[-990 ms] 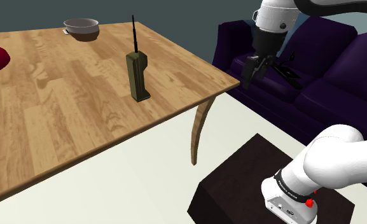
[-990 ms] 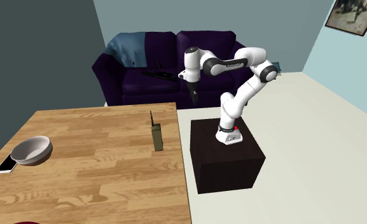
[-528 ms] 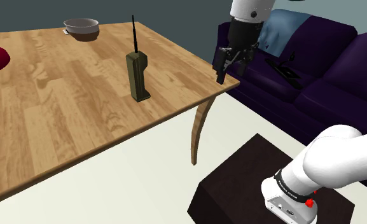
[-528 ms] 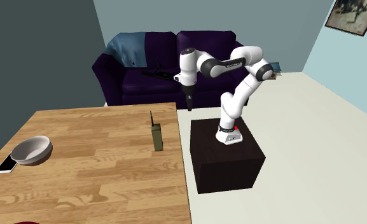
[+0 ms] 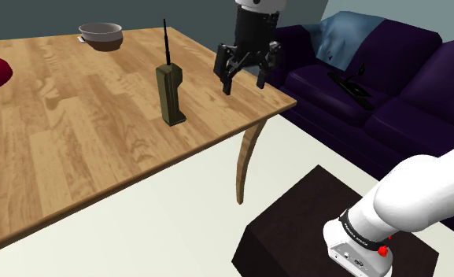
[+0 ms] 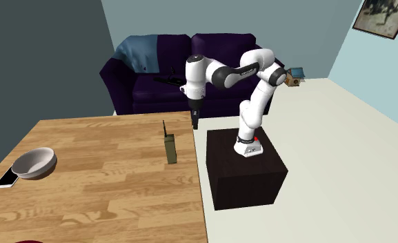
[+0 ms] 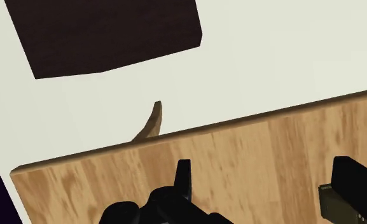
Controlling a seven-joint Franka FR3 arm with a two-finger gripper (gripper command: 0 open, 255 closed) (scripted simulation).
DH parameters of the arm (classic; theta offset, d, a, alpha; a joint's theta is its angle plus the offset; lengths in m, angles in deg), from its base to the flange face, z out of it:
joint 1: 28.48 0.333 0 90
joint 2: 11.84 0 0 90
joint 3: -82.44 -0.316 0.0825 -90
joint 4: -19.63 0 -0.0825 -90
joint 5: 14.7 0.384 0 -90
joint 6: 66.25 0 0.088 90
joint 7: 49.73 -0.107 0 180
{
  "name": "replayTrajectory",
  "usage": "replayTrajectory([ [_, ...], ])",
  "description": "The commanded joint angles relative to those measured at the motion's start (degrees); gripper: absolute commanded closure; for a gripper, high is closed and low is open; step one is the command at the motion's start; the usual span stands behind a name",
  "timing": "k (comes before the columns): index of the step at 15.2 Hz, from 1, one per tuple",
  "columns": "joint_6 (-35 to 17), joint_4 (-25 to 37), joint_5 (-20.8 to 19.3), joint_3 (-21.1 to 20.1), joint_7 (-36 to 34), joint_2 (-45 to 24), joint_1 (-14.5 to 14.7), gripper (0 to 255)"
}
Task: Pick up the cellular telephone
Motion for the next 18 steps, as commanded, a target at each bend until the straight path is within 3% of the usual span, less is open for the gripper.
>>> replayTrajectory([
  [1,-0.8,3.7,-1.1,-2.2,-4.4,-3.8,-0.4,0],
  [7,0.0,19.7,-8.8,-8.9,-18.4,-18.7,0.5,0],
  [10,2.3,30.2,-15.0,-11.0,-25.6,-27.8,3.7,0],
  [12,5.0,38.8,-19.8,-11.5,-29.8,-34.5,7.4,0],
  [13,5.5,40.3,-20.5,-11.3,-30.3,-35.6,8.3,0],
  [18,0.4,33.1,-18.7,-11.1,-29.8,-33.0,6.4,0],
])
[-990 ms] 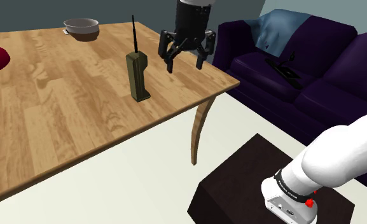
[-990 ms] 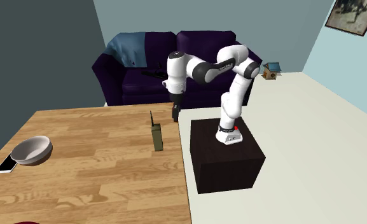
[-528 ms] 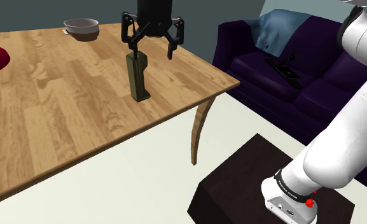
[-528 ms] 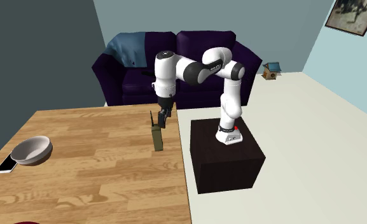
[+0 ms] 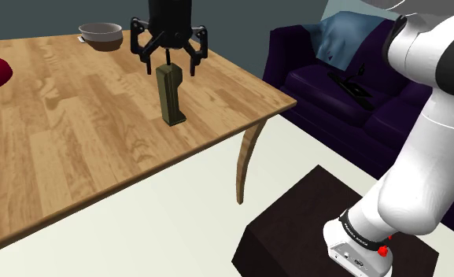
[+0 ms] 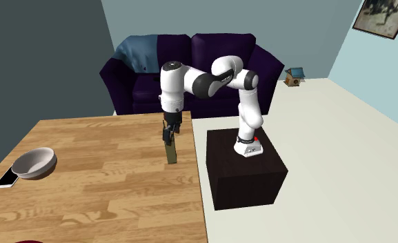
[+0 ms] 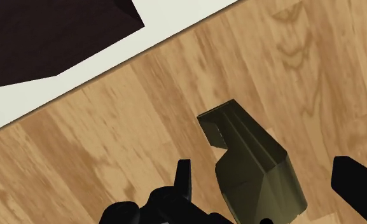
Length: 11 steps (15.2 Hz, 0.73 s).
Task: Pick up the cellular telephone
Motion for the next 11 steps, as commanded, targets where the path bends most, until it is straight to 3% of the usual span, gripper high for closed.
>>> replayTrajectory([
  [1,-2.0,-2.6,0.6,0.0,0.1,0.8,-0.6,0],
  [4,-3.4,-4.6,1.0,0.1,0.3,1.4,-1.0,0],
  [5,-3.4,-4.5,0.9,0.1,0.3,1.4,-1.0,255],
  [11,-3.4,-4.4,0.9,0.1,0.3,1.3,-1.0,255],
])
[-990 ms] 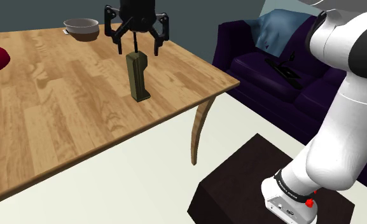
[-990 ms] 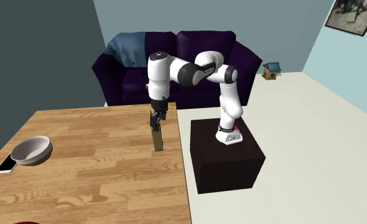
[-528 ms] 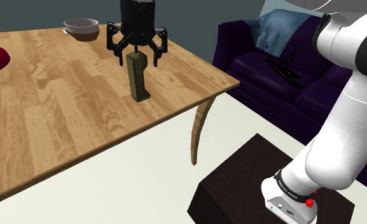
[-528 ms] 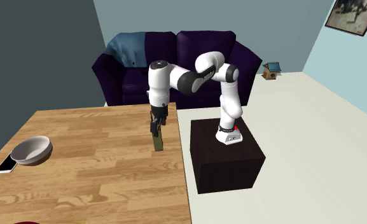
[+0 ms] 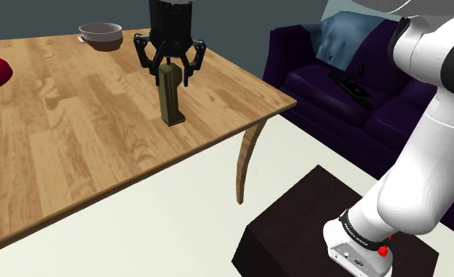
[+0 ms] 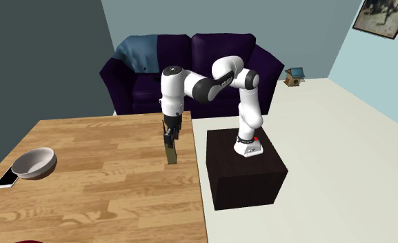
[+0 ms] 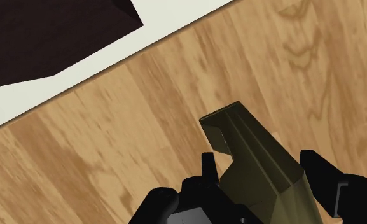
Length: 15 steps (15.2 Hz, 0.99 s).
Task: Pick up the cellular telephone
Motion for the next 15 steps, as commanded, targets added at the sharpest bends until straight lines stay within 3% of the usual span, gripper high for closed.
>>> replayTrajectory([
  [1,0.0,-0.1,0.0,0.0,0.0,-0.1,0.0,255],
  [5,1.9,2.3,-0.4,-0.1,-0.2,-0.7,0.5,255],
  [15,12.9,18.3,-4.7,-0.2,-1.3,-6.6,5.4,255],
])
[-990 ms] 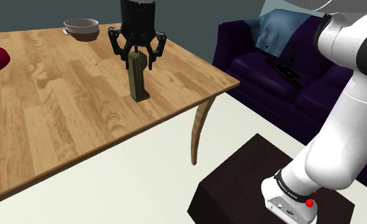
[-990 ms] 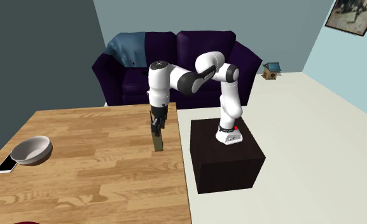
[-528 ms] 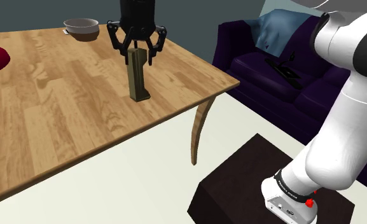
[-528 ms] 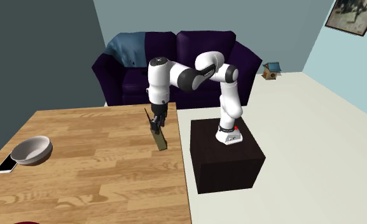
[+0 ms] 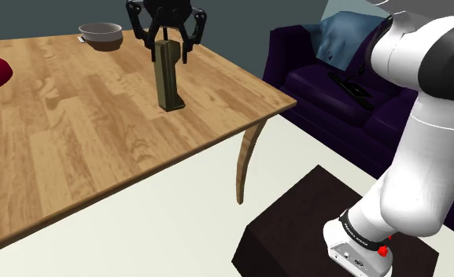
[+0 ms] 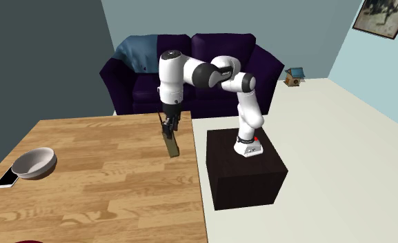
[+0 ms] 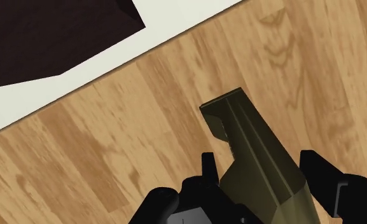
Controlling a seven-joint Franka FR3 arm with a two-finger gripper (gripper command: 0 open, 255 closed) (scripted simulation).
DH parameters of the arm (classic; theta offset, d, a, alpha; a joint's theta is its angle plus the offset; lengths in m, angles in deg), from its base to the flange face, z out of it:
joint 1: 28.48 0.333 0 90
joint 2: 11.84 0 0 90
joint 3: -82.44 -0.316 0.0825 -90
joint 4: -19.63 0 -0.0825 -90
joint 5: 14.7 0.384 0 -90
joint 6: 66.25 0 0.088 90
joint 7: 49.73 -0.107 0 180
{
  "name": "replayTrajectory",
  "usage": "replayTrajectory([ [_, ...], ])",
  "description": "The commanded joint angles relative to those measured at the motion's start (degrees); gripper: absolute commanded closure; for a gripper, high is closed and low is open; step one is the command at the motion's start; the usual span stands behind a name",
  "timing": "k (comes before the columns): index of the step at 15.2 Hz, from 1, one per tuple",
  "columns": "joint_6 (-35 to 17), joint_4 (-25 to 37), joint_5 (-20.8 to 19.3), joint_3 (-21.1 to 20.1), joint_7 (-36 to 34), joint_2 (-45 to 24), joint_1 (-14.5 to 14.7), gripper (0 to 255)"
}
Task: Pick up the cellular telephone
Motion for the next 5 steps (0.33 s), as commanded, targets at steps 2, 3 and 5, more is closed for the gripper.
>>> replayTrajectory([
  [2,4.1,6.3,-1.9,0.1,-0.2,-2.5,2.3,255],
  [3,5.6,8.8,-2.7,0.2,-0.3,-3.6,3.4,255],
  [5,5.8,9.3,-2.8,0.3,-0.3,-3.7,3.6,255],
])
